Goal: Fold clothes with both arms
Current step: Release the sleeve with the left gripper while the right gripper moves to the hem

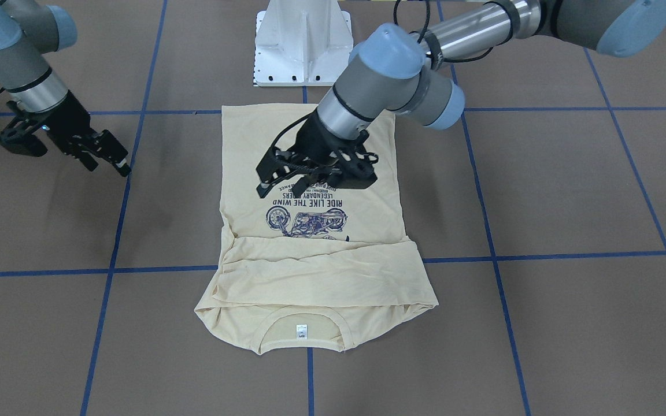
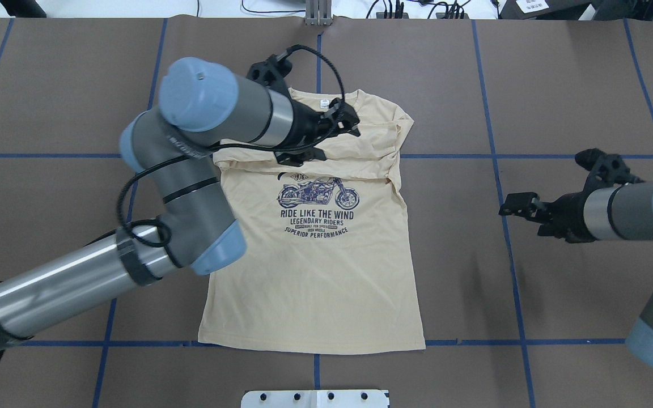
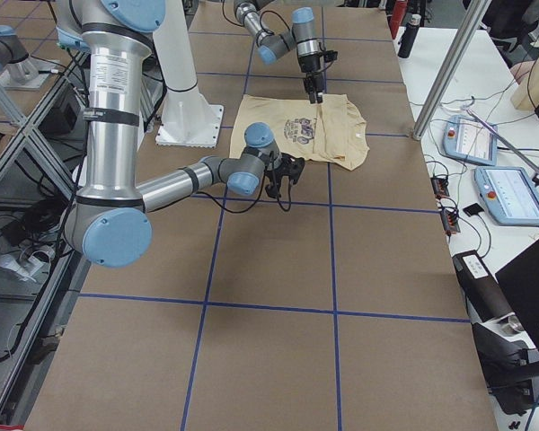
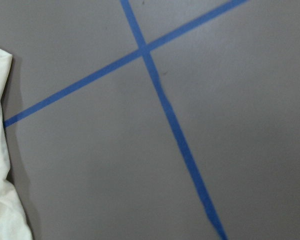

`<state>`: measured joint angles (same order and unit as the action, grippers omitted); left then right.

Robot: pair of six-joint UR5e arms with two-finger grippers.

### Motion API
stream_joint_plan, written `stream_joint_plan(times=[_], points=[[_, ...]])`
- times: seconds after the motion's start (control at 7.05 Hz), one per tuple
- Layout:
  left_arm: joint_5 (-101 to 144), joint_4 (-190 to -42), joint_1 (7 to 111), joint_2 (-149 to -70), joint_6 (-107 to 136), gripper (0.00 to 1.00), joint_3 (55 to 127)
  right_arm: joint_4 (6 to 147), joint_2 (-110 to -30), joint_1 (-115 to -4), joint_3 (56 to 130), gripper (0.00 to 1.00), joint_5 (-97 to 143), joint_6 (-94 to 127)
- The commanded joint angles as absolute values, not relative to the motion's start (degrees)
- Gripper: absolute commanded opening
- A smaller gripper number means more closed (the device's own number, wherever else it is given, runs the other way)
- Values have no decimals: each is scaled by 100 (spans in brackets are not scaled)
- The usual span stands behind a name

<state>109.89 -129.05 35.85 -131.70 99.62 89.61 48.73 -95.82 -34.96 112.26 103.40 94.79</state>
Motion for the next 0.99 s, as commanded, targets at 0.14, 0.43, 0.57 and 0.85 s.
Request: stream_joint_plan(times=[0.14,0.43,0.57,0.85], points=[[10995,-12604,3708,-11579,9303,82,10501,6083,-9668,-1361,12152,99,8207,11219],[10987,-12621,3709,-10463,8572,82,11073,6582,-9615,-163,12357,98,7034,12133],[10986,-12621,3700,-10381,8569,82,11074,6757,-9528,320,12349,98,6605,12738],[10960,-12621,3691,-10284,8578,83,11039,7519,-8575,509,12253,96,6583,13839]])
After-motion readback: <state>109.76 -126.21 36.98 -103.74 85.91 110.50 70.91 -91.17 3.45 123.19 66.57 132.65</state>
